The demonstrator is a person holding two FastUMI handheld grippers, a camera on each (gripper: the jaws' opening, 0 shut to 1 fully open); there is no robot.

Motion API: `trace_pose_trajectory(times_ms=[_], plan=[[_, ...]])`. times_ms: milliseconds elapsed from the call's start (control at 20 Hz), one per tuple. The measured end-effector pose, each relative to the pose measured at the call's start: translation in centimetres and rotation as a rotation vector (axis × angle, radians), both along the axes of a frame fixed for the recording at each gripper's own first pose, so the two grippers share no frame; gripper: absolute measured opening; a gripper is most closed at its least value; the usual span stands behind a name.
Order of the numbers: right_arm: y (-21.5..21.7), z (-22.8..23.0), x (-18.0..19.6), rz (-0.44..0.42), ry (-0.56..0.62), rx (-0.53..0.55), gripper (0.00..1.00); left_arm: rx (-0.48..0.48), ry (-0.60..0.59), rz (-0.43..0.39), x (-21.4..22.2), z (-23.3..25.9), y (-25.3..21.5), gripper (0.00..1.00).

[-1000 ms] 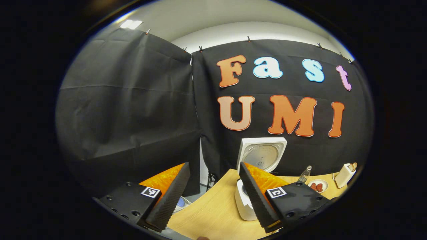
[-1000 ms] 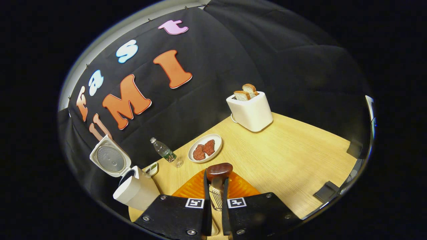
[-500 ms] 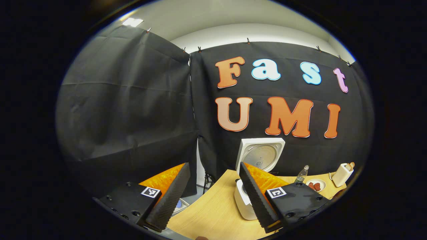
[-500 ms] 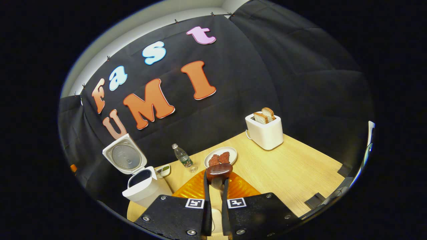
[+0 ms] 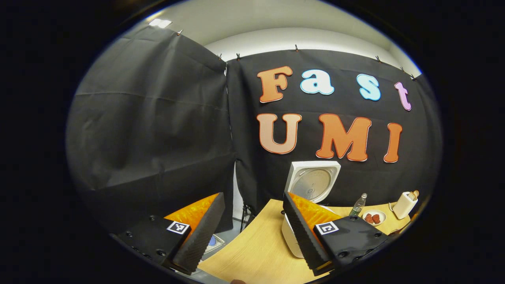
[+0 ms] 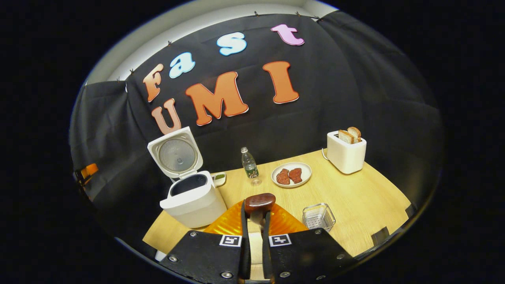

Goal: Close the left gripper, press the button to open the rice cooker; take a wooden spoon from the chopstick holder with the right hand, scoop a spoonful of rice and pour it into the rice cooker, then put the wooden spoon back into the chopstick holder.

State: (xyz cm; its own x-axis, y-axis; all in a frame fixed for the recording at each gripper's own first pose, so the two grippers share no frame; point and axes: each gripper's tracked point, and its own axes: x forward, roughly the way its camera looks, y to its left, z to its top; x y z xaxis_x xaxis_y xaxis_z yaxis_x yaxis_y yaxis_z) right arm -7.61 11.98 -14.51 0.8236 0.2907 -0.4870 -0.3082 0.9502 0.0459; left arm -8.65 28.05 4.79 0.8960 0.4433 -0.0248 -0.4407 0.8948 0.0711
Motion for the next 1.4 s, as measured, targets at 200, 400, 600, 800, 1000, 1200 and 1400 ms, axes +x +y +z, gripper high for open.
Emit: trace_pose_trajectory(times_ms=[200,400,600,800,1000,1200,1400], plan=[[0.7,-3.7,-1.1,0.027,0.018,-0.092,0.11,-0.007,0.023,0.020,-0.6,-0.8,1.3,1.00],[1.0,-6.6,-1.9,0.067,0.050,-0.173,0.11,0.021,0.034,0.038,-1.2,-0.8,2.0,1.00],[1.3,-8.1,-2.6,0.085,0.053,-0.191,0.11,0.041,0.049,0.057,-1.3,-1.1,2.6,1.00],[1.5,-9.7,-3.1,0.059,0.104,-0.104,0.11,0.033,0.061,0.050,-1.1,-1.6,2.3,1.00],[2.0,-10.0,-3.3,0.006,0.162,0.037,0.11,0.030,0.061,0.044,-0.8,-1.8,2.3,1.00],[0.9,-10.4,-2.9,-0.071,0.253,0.243,0.11,0.019,0.067,0.032,-0.4,-2.1,1.9,1.00],[0.5,-11.0,-2.6,-0.170,0.359,0.505,0.11,0.032,0.077,0.014,0.1,-2.4,0.9,1.00]])
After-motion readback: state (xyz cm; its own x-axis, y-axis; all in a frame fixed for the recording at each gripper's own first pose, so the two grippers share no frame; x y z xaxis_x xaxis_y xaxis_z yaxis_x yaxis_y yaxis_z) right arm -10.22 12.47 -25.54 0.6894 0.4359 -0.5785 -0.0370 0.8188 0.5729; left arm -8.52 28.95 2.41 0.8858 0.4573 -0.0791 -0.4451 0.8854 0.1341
